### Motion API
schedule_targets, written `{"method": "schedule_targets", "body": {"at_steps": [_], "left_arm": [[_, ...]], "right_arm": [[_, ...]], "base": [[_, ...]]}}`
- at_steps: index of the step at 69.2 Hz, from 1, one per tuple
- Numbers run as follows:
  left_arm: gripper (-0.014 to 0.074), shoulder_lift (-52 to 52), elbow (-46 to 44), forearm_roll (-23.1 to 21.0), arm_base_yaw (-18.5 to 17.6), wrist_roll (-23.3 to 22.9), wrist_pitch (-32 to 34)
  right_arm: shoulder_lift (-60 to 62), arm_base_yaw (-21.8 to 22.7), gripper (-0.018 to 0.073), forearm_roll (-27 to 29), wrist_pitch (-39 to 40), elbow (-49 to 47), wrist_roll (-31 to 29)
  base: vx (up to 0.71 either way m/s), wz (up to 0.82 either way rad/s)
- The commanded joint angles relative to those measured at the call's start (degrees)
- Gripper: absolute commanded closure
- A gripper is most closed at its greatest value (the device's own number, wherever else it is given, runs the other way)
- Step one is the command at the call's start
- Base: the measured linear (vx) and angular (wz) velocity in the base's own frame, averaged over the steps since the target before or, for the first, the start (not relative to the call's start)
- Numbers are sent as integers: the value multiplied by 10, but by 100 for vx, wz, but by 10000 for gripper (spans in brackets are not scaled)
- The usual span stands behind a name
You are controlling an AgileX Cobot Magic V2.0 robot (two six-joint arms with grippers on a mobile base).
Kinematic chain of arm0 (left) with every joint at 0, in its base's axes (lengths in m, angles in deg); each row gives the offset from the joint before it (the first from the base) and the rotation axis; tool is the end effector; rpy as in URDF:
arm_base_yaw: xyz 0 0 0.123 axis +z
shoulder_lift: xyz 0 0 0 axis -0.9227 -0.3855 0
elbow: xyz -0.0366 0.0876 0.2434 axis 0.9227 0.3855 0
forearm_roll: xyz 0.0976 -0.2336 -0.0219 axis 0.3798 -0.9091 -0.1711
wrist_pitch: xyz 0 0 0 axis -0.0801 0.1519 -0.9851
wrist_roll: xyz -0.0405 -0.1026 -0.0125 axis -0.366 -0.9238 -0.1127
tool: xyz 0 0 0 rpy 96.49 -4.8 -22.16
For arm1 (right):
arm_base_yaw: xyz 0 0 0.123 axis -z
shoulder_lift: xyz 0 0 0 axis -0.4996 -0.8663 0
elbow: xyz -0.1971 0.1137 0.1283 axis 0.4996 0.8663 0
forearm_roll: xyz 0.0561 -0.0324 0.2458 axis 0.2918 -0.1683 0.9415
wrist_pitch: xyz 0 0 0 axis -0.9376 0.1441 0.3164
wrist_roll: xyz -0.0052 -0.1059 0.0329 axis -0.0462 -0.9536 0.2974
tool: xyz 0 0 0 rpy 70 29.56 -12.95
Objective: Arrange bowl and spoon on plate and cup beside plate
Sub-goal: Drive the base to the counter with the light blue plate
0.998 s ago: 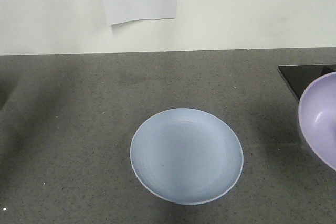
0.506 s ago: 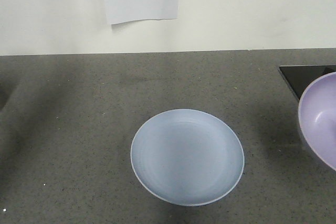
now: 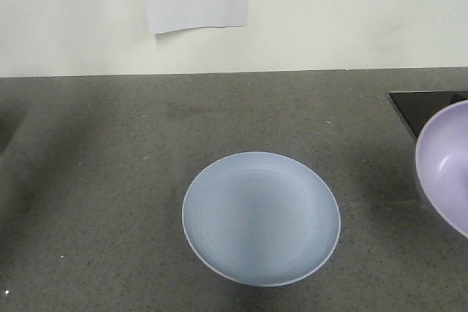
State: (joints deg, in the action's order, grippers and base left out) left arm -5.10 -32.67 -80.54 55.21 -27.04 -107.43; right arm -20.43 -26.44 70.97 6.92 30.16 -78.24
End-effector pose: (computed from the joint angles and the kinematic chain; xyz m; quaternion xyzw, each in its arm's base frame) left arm 0.2364 -0.0356 0.3931 -0.0152 0.9237 -0.0145 0.3825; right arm 0.1497 -0.0075 0.3601 0.0287 0.8986 -0.0042 0.4378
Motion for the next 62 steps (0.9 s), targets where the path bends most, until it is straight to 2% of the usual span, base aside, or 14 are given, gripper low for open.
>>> {"method": "schedule_targets", "body": {"at_steps": [1,62], "left_arm": [[603,10,-15,2,-2,0,29],[603,10,-15,2,-2,0,29]], "right_arm": [[0,3,562,0,39,-14,0],[0,3,562,0,39,-14,0]], "base": [[0,0],[0,0]]}}
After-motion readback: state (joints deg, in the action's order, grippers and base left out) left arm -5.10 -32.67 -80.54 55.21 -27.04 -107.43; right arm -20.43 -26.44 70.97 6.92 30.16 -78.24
